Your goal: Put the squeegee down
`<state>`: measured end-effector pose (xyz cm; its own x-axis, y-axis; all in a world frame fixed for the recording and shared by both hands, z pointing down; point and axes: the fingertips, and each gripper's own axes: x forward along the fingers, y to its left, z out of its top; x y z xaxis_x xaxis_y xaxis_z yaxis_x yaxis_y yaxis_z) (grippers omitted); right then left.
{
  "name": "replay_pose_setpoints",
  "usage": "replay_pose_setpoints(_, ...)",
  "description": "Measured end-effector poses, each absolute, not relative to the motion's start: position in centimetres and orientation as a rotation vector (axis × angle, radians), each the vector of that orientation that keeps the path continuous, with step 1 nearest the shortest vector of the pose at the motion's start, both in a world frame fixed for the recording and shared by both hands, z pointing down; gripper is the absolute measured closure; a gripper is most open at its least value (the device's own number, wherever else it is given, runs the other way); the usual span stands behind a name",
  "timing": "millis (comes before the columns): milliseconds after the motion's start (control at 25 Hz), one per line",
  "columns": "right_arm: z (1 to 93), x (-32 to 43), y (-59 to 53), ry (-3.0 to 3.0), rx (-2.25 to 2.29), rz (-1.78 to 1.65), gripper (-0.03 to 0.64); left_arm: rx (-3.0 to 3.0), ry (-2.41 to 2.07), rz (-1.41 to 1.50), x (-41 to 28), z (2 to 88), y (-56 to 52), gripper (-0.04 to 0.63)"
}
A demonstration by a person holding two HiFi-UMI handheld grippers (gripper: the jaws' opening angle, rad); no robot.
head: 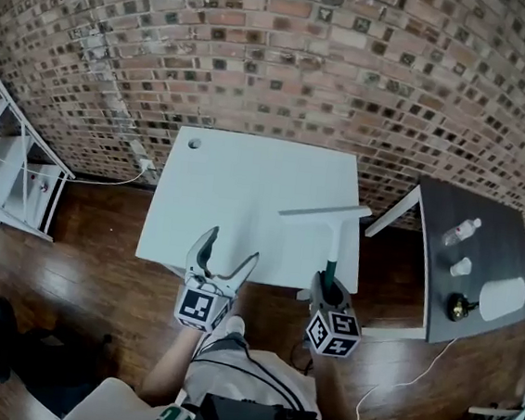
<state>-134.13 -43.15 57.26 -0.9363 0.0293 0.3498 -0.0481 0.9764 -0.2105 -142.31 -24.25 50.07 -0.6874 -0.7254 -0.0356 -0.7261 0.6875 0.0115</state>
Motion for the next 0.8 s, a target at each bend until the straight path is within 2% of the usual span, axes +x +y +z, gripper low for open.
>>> replay_pose_setpoints(240, 58.0, -138.4, -43.5, -2.739, 0.049, 0.322, 0.551, -1.296, 2.867, 0.028, -146.7, 51.6, -24.9, 0.204)
replay_pose_setpoints(440, 60.9, -141.4, -44.7, -2.686, 0.059, 0.311, 0.551, -1.319, 2.894, 0.079, -147.7, 51.4, -26.4, 0.204)
replay_pose_setpoints(680, 68.0, -144.7, -48.2, -2.534, 0.068, 0.25, 0.551, -1.237, 2.947, -0.018, -149.1, 53.4, -27.5, 0.204)
replay_pose_setpoints(800, 72.0, -146.2, -49.8, -2.443, 0.063, 0.275, 0.551, -1.199, 2.973, 0.038, -149.7, 52.7, -28.5, 0.204)
